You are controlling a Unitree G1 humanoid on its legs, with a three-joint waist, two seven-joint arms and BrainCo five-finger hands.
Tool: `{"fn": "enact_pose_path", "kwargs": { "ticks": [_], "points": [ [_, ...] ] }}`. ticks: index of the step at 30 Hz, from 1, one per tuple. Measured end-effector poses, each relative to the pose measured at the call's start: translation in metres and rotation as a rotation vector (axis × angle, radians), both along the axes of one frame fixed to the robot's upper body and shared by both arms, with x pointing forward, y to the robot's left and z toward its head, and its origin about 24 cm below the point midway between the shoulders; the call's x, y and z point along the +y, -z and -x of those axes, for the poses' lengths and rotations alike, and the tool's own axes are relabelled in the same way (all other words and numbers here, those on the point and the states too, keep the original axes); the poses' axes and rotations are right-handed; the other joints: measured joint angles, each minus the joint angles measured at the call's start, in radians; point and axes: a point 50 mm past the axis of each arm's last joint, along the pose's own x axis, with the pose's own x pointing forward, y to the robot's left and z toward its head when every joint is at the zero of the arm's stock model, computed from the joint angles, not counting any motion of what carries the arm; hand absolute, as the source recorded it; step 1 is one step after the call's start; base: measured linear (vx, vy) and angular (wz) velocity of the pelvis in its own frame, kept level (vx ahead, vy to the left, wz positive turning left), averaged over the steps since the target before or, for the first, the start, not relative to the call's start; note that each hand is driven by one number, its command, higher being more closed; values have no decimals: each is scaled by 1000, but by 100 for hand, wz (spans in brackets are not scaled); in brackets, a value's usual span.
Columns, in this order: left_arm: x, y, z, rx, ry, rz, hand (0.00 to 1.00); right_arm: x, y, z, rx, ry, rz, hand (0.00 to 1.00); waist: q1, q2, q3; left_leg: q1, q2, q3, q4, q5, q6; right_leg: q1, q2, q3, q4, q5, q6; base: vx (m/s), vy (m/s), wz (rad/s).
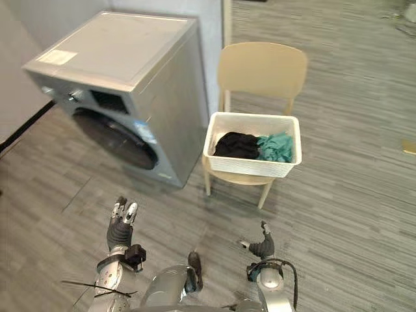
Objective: Pick up the laundry basket with both hands and put the clothes into the washing machine.
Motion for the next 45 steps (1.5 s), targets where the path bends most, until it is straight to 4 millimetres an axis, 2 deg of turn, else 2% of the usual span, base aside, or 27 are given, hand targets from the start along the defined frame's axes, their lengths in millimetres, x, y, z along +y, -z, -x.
{"fn": "enact_pose_path", "kwargs": {
  "ticks": [2,5,8,10,11,12,13,14,15,16,18,22,24,26,28,29,30,31,32,33,36,38,39,41,42,43,45],
  "points": [
    [1,8,3,33,-8,2,0,0,-1,-3,-6,-20,15,0,-10,-1,3,-2,71,112,241,-88,130,16,-22,-125,-6,20,-34,-263,-48,127],
    [-3,24,9,106,12,15,0,4,-1,-10,-5,-52,12,0,-20,-6,-7,43,124,49,440,-169,157,41,-71,-271,-19,55,-48,-178,26,121],
    [-10,28,8,130,53,20,0,0,-1,-19,-13,-37,15,0,-42,15,-31,105,190,59,332,-158,126,45,-96,-408,-36,91,-22,-69,193,179],
    [-19,26,4,115,108,22,0,-14,-2,-24,-23,52,-10,0,-39,40,-47,134,185,55,136,-95,33,48,-114,-511,-32,114,17,-23,305,199],
    [-24,26,3,117,145,21,0,-30,-2,-28,-40,167,-88,0,-33,62,-58,152,135,-6,43,-101,13,47,-181,-579,64,107,30,12,407,164],
    [-25,26,3,120,154,18,0,-34,-2,-30,-46,203,-113,0,-33,52,-54,152,106,-14,34,-112,32,48,-228,-587,122,102,39,27,522,190],
    [-23,26,3,118,162,8,0,-41,-6,-34,-71,258,-151,0,-33,13,-37,162,33,-47,36,-133,66,48,-346,-561,279,100,37,37,354,126],
    [-21,27,4,124,165,-2,0,-42,-8,-38,-87,270,-166,0,-33,-6,-26,179,-1,-57,39,-147,85,43,-407,-535,369,112,-7,106,433,122],
    [-18,32,11,154,172,-4,0,-41,-13,-46,-115,267,-184,0,-34,-25,-11,218,-43,-75,46,-178,113,-5,-496,-430,537,153,-141,186,410,66],
    [-14,36,18,183,170,-15,0,-37,-17,-53,-137,252,-207,0,-34,-18,-8,243,-42,-88,57,-211,124,-94,-484,-283,658,126,-131,189,378,45],
    [-10,39,26,208,184,-45,0,-33,-25,-64,-181,229,-230,0,-35,-12,-7,279,-44,-97,41,-226,120,-201,-424,-175,712,99,-66,130,224,23],
    [-7,36,24,193,224,-77,0,-40,-38,-76,-246,253,-240,0,-34,-34,-4,328,-77,-115,-4,-253,101,-334,-356,-317,410,88,-40,209,144,22],
    [-7,30,11,155,237,-90,0,-50,-44,-81,-274,283,-227,0,-35,-38,-7,335,-75,-113,-4,-272,80,-355,-317,-424,130,183,-28,264,35,6],
    [-7,25,-2,120,235,-93,0,-60,-43,-76,-269,317,-207,0,-42,-27,-6,351,-57,-126,18,-315,43,-353,-290,-421,72,247,-44,357,-56,21],
    [-4,29,-4,133,206,-89,0,-62,-32,-63,-230,338,-208,0,-54,16,-27,335,53,-100,205,-365,3,-303,-206,-423,100,232,-62,511,-119,10],
    [-2,29,-5,135,192,-89,0,-61,-28,-58,-212,348,-210,0,-55,27,-24,275,135,-67,396,-351,28,-279,-155,-422,85,262,-108,573,-205,-33],
    [-3,32,1,154,183,-77,0,-62,-25,-53,-196,355,-208,0,-44,69,-22,235,259,-20,608,-281,139,-222,-67,-388,50,250,-142,458,-200,-69],
    [-3,35,6,173,180,-73,0,-62,-25,-50,-195,358,-209,0,-32,81,-25,219,303,-16,692,-206,180,-197,-29,-364,32,236,-154,590,-211,-133],
    [-4,41,16,210,173,-58,0,-57,-27,-47,-212,354,-218,0,-25,79,-23,182,352,-43,816,-82,164,-156,13,-313,10,220,-157,526,-117,-139],
    [-7,44,19,229,186,-50,0,-53,-30,-46,-233,354,-222,0,-28,72,-18,136,367,-60,894,-129,116,-125,25,-272,-4,214,-147,515,-114,-125],
    [-11,43,16,221,194,-38,0,-52,-28,-44,-226,351,-216,0,-35,31,7,58,365,-23,827,-188,91,-55,30,-195,-71,222,-134,428,-76,-88],
    [-7,44,19,228,183,-40,0,-46,-30,-49,-222,289,-179,0,-30,15,18,24,330,-37,582,-205,63,-18,40,-125,-118,231,-120,350,36,-89],
    [-6,45,21,233,181,-38,0,-43,-32,-53,-225,256,-169,0,-28,16,18,14,313,-62,497,-204,57,-15,42,-104,-121,231,-120,254,141,-110],
    [-2,48,27,248,164,-35,0,-23,-37,-74,-217,110,-102,0,1,22,21,19,216,-244,192,-152,-7,-11,44,-16,-105,235,-105,278,238,-145],
    [-2,48,28,250,162,-34,0,-18,-39,-80,-221,72,-82,0,8,35,19,29,197,-286,132,-97,-11,-6,46,3,-101,235,-85,238,285,-145],
    [-4,48,30,251,170,-30,0,-13,-49,-92,-251,16,-48,0,19,74,32,23,185,-343,89,55,8,1,68,40,-94,217,-27,182,326,-104],
    [-5,44,18,217,197,-43,0,-3,-63,-110,-295,-21,-42,0,6,74,59,4,164,-358,121,-13,-23,-24,32,45,-36,181,18,128,323,-34]
  ]
}}
